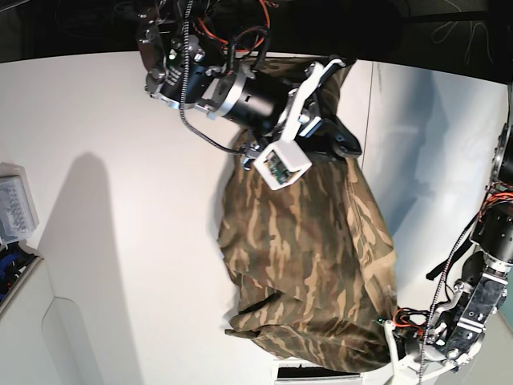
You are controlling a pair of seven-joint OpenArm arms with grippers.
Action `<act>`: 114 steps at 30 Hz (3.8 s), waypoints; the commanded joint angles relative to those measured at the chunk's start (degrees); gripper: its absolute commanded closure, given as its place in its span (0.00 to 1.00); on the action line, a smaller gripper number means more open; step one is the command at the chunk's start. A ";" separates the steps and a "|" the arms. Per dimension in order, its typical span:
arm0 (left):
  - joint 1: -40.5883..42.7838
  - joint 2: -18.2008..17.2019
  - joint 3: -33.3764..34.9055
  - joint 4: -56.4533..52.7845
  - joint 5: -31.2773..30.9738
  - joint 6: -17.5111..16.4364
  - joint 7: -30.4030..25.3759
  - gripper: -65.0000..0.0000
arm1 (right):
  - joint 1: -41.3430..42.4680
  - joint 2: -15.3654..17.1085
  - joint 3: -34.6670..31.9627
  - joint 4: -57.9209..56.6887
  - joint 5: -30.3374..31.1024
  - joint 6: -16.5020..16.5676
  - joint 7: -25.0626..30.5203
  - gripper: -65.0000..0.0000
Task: Layout the t-shirt on the table in an organized manner, then fold the t-shirt properly
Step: 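Swing the held shirt with both grippers and lay it down, then release the shirt with the right gripper and raise it away, then grasp the shirt with the left gripper and drag it across the table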
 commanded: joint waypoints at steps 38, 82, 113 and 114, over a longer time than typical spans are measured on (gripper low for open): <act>16.37 4.92 -2.03 7.67 -16.65 -11.69 5.27 0.42 | 14.78 0.98 14.47 -26.49 -11.52 -11.80 2.12 0.45; 25.18 13.33 -3.30 14.93 -2.16 -1.73 5.77 0.50 | 7.76 9.73 17.11 -20.50 -11.26 -11.82 1.22 0.45; 27.87 12.46 -3.26 36.61 -1.42 -10.12 7.30 1.00 | 7.87 9.88 20.68 -20.50 -10.40 -11.82 1.49 0.45; 27.71 11.17 -3.30 39.32 -1.31 -10.08 6.49 1.00 | 7.82 9.88 21.31 -20.50 -10.40 -11.82 1.46 0.45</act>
